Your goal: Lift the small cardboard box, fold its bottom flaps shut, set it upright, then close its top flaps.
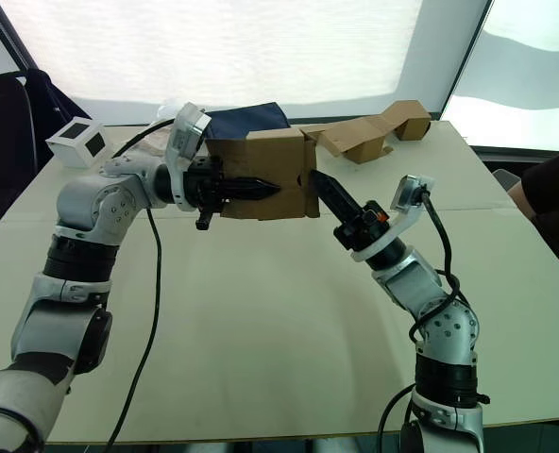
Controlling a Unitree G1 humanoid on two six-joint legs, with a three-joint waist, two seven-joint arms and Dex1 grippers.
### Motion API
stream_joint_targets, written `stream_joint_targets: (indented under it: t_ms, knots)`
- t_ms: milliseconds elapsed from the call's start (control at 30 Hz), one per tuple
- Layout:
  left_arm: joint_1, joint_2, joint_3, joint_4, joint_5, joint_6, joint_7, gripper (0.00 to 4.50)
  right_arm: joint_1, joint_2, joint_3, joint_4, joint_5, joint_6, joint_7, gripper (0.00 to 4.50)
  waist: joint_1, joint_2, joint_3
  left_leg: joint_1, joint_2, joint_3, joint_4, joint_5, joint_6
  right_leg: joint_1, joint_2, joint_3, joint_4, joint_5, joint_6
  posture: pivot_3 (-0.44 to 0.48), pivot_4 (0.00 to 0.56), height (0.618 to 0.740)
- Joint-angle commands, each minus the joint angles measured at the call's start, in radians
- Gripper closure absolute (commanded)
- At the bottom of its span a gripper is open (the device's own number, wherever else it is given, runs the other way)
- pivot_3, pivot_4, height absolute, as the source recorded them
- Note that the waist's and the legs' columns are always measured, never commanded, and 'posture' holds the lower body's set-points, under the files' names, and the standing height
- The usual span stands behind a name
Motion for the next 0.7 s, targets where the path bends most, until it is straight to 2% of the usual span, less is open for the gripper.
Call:
stream_joint_targets:
  t_ms: [33,467,700]
  knots:
    - [-0.012,-0.008,0.009,-0.027,-0.005,-0.02,0.004,4.5,-0.006,0.036,0.026,-0.064,0.034,-0.013,-0.019,3.7,0.0,0.0,0.0,0.0,0.0,0.0,0.0,0.0,0.0,0.0,0.0,0.0,0.0,0.0,0.0,0.0,0.15,0.74]
    - [-0.014,-0.02,0.013,-0.023,-0.005,-0.024,0.025,4.5,0.022,0.095,0.085,-0.106,0.064,-0.017,-0.063,3.7,0.0,0.0,0.0,0.0,0.0,0.0,0.0,0.0,0.0,0.0,0.0,0.0,0.0,0.0,0.0,0.0,0.15,0.74]
    - [-0.026,0.003,0.034,-0.018,-0.027,0.004,0.016,4.5,0.053,-0.038,-0.026,-0.127,0.132,-0.013,-0.054,3.7,0.002,0.0,0.0,0.0,0.0,0.0,0.0,0.0,0.0,0.0,0.0,0.0,0.0,0.0,0.0,0.0,0.15,0.74]
